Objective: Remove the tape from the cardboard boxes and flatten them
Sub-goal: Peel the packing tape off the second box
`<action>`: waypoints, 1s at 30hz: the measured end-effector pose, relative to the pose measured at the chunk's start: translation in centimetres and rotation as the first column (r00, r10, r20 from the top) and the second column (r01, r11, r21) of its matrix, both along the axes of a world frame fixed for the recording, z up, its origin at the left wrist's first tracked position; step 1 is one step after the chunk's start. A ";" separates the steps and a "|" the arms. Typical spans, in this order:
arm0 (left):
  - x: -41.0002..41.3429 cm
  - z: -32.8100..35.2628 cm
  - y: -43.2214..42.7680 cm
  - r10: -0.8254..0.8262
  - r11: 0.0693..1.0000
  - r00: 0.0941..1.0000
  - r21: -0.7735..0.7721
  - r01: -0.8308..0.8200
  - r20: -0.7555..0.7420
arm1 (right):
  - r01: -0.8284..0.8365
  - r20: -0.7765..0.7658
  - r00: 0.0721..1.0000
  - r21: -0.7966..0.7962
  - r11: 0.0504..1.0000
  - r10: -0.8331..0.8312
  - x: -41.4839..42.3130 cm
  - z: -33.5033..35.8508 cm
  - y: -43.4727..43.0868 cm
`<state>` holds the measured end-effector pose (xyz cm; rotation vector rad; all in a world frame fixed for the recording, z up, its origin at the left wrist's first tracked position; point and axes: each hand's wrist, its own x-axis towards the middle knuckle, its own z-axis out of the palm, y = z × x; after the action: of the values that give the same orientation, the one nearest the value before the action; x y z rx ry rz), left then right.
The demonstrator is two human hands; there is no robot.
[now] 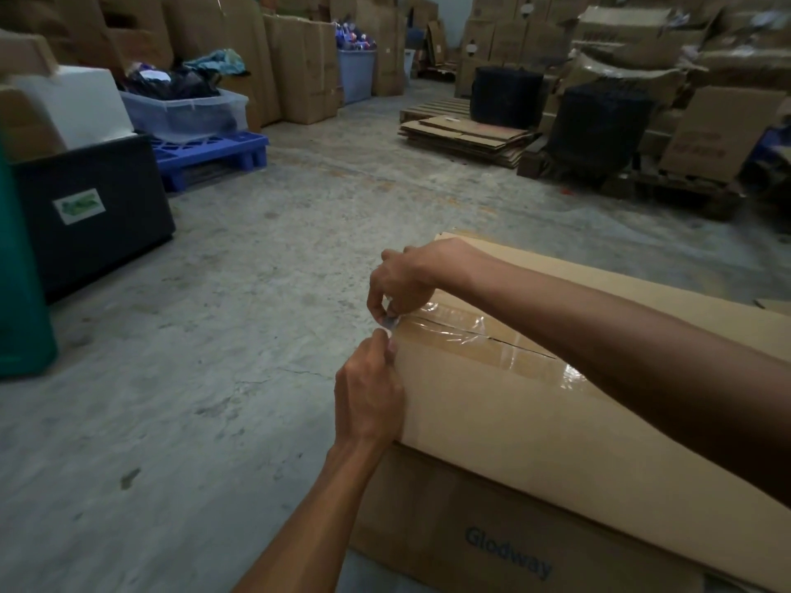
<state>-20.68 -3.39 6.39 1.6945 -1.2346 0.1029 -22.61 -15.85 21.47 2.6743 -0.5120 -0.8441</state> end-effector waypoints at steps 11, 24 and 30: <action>0.4 -6.3 0.8 0.021 1.000 0.996 0.023 -0.019 -0.088 | -0.119 0.063 0.990 -0.065 0.991 0.123 1.5 -5.2 1.6; 0.4 -9.3 1.4 0.048 0.998 0.985 0.041 -0.042 -0.168 | -0.166 -0.073 0.985 -0.102 0.981 0.159 2.8 -7.9 1.9; 0.4 -9.0 1.7 0.013 0.999 0.988 0.037 -0.008 -0.151 | -0.185 -0.065 0.982 -0.130 0.974 0.177 2.3 -7.2 1.7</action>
<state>-20.28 -1.67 -2.61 1.7072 -1.1206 -0.0413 -20.26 -14.14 14.26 2.5213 -0.2960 -0.7946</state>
